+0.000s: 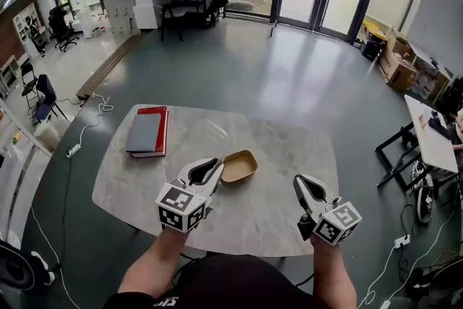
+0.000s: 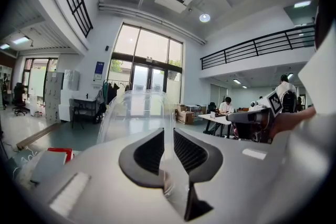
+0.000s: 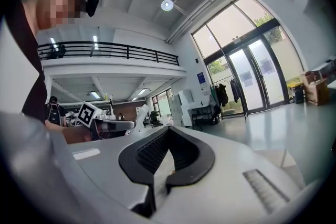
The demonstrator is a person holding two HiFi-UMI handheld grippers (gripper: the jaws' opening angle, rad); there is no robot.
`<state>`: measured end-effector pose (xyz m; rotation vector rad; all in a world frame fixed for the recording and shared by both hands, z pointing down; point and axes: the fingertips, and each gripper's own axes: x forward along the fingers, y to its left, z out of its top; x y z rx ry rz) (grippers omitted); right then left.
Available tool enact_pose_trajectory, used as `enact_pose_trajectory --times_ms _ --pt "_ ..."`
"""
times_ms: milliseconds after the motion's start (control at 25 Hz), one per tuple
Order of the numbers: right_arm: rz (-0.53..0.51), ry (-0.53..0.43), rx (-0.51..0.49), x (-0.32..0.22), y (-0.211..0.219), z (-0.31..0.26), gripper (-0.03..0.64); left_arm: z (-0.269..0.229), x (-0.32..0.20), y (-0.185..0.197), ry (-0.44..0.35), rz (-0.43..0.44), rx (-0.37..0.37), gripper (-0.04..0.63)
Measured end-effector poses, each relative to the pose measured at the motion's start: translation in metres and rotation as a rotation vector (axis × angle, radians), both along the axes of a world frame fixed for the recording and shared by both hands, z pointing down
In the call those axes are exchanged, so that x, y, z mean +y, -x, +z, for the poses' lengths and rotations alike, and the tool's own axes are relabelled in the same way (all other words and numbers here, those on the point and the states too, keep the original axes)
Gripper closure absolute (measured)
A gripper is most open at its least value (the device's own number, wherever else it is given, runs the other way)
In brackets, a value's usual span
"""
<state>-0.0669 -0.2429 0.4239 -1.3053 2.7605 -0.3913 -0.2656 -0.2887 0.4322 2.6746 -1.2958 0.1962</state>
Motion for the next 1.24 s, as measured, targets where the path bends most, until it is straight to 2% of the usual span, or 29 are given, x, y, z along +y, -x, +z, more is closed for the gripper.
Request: enact_pose_trajectory --times_ms 240,600,1240 --pt "0.008 -0.008 0.032 0.005 -0.016 0.004 0.604 -0.001 -0.004 -0.015 -0.003 0.003 0.013 0.538" --pt "0.025 -0.005 0.028 0.008 -0.037 0.004 0.604 -0.003 -0.006 -0.038 -0.005 0.023 0.018 0.538" --pt "0.040 0.002 0.006 0.006 -0.043 0.010 0.604 -0.003 -0.006 -0.041 -0.008 0.023 0.005 0.537"
